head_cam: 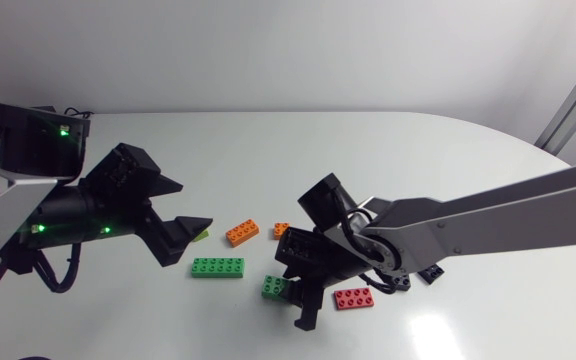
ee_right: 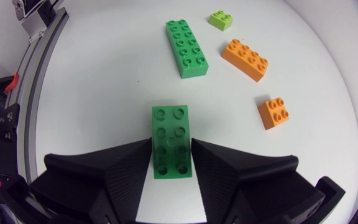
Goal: Separate the duplo bricks
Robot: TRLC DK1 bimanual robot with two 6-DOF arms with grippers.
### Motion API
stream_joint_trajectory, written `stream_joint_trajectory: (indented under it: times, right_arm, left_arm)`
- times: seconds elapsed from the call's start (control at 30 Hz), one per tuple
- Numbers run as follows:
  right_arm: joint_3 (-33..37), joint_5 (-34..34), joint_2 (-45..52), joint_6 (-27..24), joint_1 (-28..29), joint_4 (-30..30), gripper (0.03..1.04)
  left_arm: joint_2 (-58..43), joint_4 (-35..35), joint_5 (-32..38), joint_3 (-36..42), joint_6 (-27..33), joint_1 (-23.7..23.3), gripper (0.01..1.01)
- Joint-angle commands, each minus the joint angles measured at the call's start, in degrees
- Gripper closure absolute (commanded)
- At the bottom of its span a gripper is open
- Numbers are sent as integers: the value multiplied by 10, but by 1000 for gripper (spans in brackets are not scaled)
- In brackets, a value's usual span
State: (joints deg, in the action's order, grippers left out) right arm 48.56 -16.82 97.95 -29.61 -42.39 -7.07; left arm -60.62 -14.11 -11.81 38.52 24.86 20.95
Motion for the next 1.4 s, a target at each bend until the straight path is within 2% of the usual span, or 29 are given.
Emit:
stream_joint_trajectory:
  times: [0.0,0.13,0.23,0.33,0.6,0.7,0.77,0.93,1.2,1.37]
  right_arm:
    - [11,5,16,1,-4,-10,534]
    - [8,5,17,1,-5,-14,428]
    - [6,5,12,2,-6,-17,421]
    - [-1,5,-11,4,-5,-22,320]
    - [-30,9,-148,26,21,-73,311]
    - [-42,14,-203,39,44,-103,305]
    - [-48,30,-232,47,54,-120,264]
    - [-55,44,-324,75,93,-194,226]
    - [-30,43,-450,98,173,-327,197]
    - [-14,43,-511,111,195,-397,167]
  left_arm:
    - [8,4,-8,-18,12,-6,49]
    - [7,4,-11,-20,13,-6,49]
    - [7,4,-12,-21,14,-6,49]
    - [5,4,-13,-21,14,-5,49]
    - [9,-7,-13,-15,13,3,49]
    - [13,-15,-12,-14,11,11,49]
    - [15,-22,-13,-13,8,13,49]
    - [14,-55,-12,1,2,23,49]
    - [30,-113,-10,23,-17,41,49]
    - [45,-152,-9,36,-30,44,49]
